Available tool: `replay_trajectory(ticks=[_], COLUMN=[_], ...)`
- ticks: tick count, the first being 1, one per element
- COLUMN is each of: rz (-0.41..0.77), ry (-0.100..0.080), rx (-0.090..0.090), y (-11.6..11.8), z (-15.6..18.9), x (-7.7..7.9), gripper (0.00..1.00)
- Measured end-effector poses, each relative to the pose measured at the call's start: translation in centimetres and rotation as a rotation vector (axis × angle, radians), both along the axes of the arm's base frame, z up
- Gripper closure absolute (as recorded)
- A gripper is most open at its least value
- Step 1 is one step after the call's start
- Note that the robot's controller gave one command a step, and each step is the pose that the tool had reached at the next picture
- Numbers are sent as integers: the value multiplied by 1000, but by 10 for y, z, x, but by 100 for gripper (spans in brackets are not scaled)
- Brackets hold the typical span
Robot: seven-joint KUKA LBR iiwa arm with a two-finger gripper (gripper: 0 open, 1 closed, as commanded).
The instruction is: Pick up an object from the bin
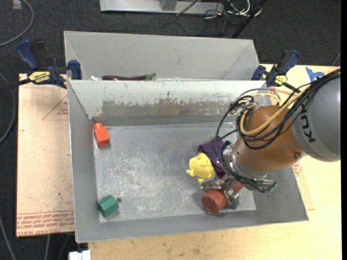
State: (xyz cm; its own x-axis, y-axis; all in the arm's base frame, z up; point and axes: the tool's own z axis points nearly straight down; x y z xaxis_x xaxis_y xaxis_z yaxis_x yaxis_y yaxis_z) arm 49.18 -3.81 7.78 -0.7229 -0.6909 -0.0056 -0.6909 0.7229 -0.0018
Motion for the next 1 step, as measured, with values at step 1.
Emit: replay_trajectory(ticks=[1], rz=[3], ry=[-1], rx=[1], y=[2], z=[0], x=[0], gripper=[100])
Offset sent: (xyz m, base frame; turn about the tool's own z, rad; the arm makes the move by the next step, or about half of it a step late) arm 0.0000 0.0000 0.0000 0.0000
